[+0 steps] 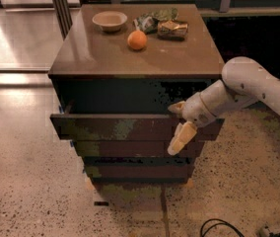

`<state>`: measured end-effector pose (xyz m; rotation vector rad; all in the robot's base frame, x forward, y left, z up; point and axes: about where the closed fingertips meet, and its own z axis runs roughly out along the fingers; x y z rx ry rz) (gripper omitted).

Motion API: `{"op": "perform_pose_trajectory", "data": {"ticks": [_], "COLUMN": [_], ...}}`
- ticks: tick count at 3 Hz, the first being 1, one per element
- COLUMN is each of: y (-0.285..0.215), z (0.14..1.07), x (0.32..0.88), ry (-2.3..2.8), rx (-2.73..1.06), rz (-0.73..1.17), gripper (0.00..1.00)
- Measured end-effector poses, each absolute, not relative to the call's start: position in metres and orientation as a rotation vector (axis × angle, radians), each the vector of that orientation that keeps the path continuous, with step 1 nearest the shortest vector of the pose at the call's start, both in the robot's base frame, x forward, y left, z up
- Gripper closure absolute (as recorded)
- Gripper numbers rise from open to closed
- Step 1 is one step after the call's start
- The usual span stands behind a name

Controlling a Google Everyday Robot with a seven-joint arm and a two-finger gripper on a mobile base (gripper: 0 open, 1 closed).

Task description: Open top drawer

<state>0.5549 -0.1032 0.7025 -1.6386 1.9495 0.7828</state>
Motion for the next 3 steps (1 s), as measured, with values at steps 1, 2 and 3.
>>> {"op": "perform_pose_trajectory", "data": {"ticks": [1, 2, 3], "y": [-0.084, -0.078, -0.081], "z": [0.681, 0.673, 0.680], "x": [0.566, 0.561, 0.554], "ry": [1.939, 1.952, 1.970], "rx": [-1.684, -1.698, -1.684], "rz": [0.866, 0.929, 0.956], "gripper": [0.00, 0.00, 0.00]}}
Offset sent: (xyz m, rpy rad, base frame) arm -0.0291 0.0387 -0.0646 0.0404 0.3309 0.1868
